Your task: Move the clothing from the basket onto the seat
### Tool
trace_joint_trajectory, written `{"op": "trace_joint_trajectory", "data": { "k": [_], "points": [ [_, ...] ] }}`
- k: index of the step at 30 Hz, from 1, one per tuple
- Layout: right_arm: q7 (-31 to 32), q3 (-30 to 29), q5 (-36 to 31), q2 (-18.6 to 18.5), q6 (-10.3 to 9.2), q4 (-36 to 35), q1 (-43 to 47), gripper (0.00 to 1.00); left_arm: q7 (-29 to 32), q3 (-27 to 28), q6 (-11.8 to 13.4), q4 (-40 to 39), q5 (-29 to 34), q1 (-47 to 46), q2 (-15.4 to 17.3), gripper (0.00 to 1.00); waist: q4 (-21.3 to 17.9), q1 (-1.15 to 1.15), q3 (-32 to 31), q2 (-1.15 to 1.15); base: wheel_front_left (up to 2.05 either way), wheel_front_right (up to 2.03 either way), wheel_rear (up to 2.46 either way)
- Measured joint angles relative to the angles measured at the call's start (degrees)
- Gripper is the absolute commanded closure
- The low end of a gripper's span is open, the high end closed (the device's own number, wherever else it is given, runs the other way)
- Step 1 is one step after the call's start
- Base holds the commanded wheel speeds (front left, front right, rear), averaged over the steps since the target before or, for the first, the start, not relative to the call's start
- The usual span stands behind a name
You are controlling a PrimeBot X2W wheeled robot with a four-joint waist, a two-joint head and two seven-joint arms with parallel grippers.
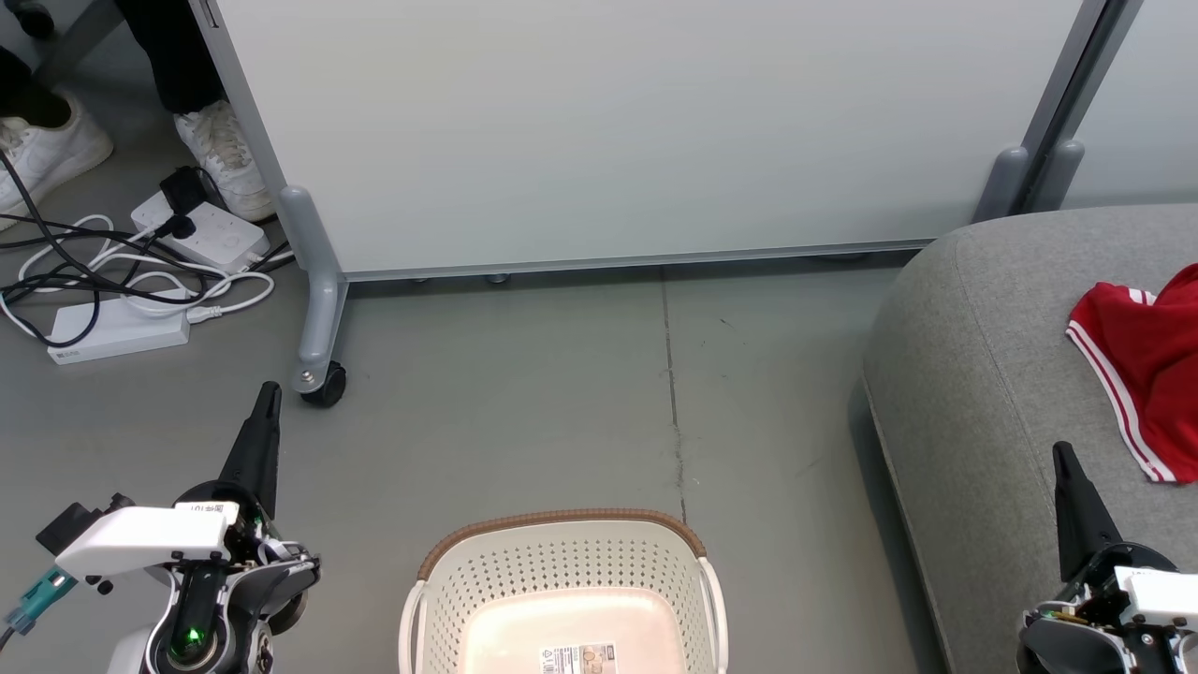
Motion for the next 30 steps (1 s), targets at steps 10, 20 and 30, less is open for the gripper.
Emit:
{"op": "trace_joint_trajectory", "data": {
  "k": [10,20,30],
  "points": [
    [-0.25,0.34,0.29,-0.24,0.01,-0.02,0.00,1.00,0.05,0.05,0.00,0.00,0.00,0.00,-0.02,1.00,0.00,0.00,0.00,0.00,0.00,0.00,0.00],
    [-0.68,0.86,0.69,-0.55,0.00,-0.07,0.00,1.00,0.05,0.11,0.00,0.00,0.07,-0.01,-0.05,1.00,0.00,0.00,0.00,0.00,0.00,0.00,0.00],
    [-0.93,1.21,1.03,-0.86,0.00,-0.11,0.00,1.00,0.07,0.15,0.00,0.00,0.07,-0.01,-0.08,1.00,0.00,0.00,0.00,0.00,0.00,0.00,0.00]
  ]
}}
